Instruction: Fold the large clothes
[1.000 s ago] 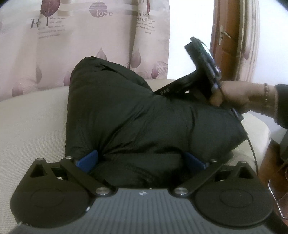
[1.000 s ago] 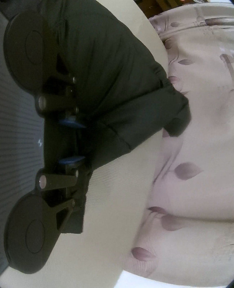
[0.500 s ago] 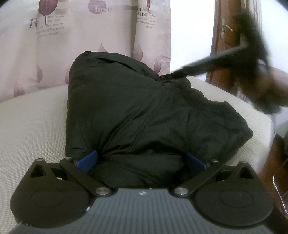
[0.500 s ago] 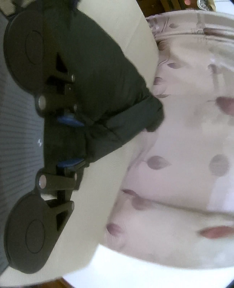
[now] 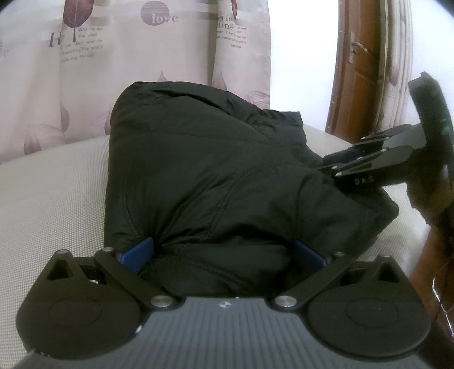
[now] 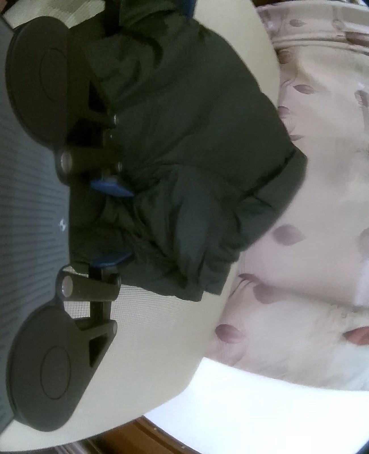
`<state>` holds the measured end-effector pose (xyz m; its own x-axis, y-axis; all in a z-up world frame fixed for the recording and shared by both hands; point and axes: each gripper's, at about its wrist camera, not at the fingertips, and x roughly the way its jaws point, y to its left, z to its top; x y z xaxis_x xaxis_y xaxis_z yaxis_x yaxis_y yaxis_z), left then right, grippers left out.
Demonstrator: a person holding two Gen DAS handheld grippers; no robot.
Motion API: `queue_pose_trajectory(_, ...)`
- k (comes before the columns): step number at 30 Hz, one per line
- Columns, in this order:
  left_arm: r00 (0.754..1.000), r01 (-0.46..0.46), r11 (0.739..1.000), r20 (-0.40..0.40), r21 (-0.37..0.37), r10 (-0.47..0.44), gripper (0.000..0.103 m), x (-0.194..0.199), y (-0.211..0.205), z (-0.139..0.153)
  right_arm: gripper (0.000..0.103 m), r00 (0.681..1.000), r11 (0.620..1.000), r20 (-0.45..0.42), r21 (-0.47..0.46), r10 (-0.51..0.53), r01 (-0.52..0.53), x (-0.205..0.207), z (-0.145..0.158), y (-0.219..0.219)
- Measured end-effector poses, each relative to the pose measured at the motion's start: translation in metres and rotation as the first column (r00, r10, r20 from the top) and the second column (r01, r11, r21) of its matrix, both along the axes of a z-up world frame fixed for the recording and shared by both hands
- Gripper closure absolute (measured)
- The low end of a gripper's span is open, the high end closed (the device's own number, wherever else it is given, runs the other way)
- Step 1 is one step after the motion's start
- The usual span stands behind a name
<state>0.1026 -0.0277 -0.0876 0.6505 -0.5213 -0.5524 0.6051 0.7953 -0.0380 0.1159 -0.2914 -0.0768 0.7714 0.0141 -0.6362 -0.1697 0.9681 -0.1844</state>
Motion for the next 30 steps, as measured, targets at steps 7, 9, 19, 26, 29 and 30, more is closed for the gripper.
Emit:
queue_pose_trajectory(7,1.000,0.008,1.000,0.012,0.008,-0.008,0.000,-0.001,0.000,-0.001,0.061,1.000,1.000,0.003,-0.009,-0.006,0.006,0.001,-0.012,0.002)
queue_pose_trajectory(9,1.000,0.009,1.000,0.014,0.010,-0.009,0.000,-0.001,0.000,-0.001,0.061,1.000,1.000,0.007,-0.012,-0.010,0.010,-0.002,-0.013,0.004)
queue_pose_trajectory(19,1.000,0.015,1.000,0.019,0.014,-0.015,0.000,0.000,0.001,0.000,0.061,1.000,1.000,0.018,-0.012,-0.017,0.017,-0.002,-0.018,0.006)
queue_pose_trajectory(26,1.000,0.015,1.000,0.016,0.017,-0.015,0.000,0.000,0.000,0.001,0.061,1.000,1.000,0.020,-0.009,-0.022,0.022,-0.003,-0.018,0.007)
queue_pose_trajectory(29,1.000,0.015,1.000,0.013,0.018,-0.015,0.000,0.001,0.000,0.002,0.061,1.000,1.000,0.019,-0.007,-0.023,0.023,-0.003,-0.019,0.006)
queue_pose_trajectory(30,1.000,0.016,1.000,0.013,0.019,-0.016,0.000,0.001,0.000,0.002,0.061,1.000,1.000,0.019,-0.007,-0.024,0.024,-0.003,-0.019,0.006)
